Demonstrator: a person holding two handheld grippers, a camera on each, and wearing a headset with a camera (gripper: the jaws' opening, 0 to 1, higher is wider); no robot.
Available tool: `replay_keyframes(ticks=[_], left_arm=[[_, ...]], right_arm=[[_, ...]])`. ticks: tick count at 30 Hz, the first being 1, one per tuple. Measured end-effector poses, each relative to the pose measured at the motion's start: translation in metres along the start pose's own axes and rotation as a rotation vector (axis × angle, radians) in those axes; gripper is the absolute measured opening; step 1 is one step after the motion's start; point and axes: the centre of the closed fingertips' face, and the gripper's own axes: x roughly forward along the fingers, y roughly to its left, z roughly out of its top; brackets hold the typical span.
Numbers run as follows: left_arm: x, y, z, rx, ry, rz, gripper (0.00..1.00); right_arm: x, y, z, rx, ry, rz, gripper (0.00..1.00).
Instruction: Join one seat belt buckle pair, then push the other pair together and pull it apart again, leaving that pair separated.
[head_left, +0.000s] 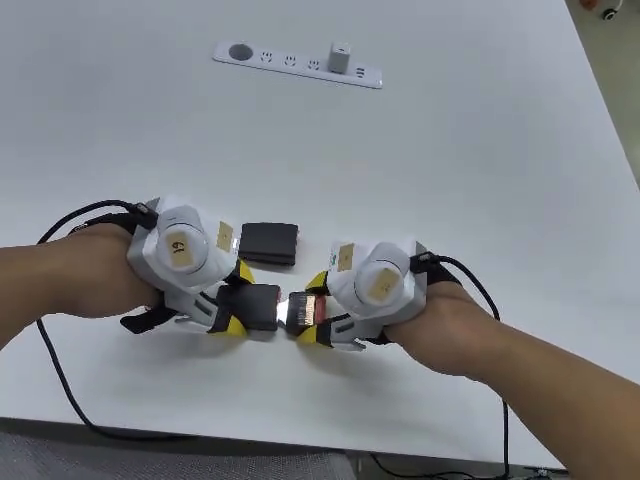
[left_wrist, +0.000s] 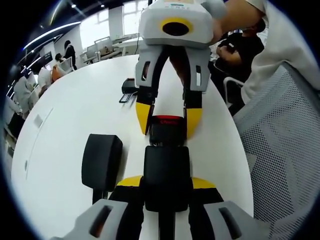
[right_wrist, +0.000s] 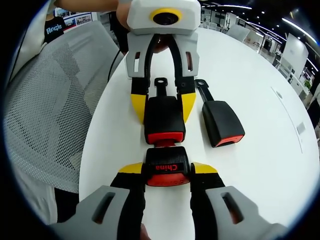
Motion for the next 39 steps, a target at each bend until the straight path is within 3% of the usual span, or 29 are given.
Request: replay_keyframes(ticks=[14,17,23,27,32,39], left_arm=[[-0.001,0.001,-0.001,0.028,0.021,0.008,0.35],[-0.010,0.001,0.010,-0.007,-0.031,0.020,0.35],[-0.025,0.000,0.027,0.004,-0.044,0.038,0.37],[-0.029,0.014,0.035,-0.006,-0.072,0.068,0.37],[-0.032,0.028,0.046,-0.024,-0.091,0.089,0.37],[-0.029,0.054,0.041,-0.057,-0.079,0.131,0.40]], right_arm=[[0.000,0.000,0.002,0.031,-0.019,0.012,0.34],[-0.006,0.002,0.004,0.032,-0.027,0.004,0.33],[-0.022,0.000,0.011,0.014,-0.057,-0.007,0.34],[-0.042,-0.011,0.015,0.023,-0.077,-0.040,0.33],[-0.054,-0.030,0.001,0.039,-0.066,-0.064,0.32],[-0.065,-0.048,-0.019,0.046,-0.037,-0.082,0.31]])
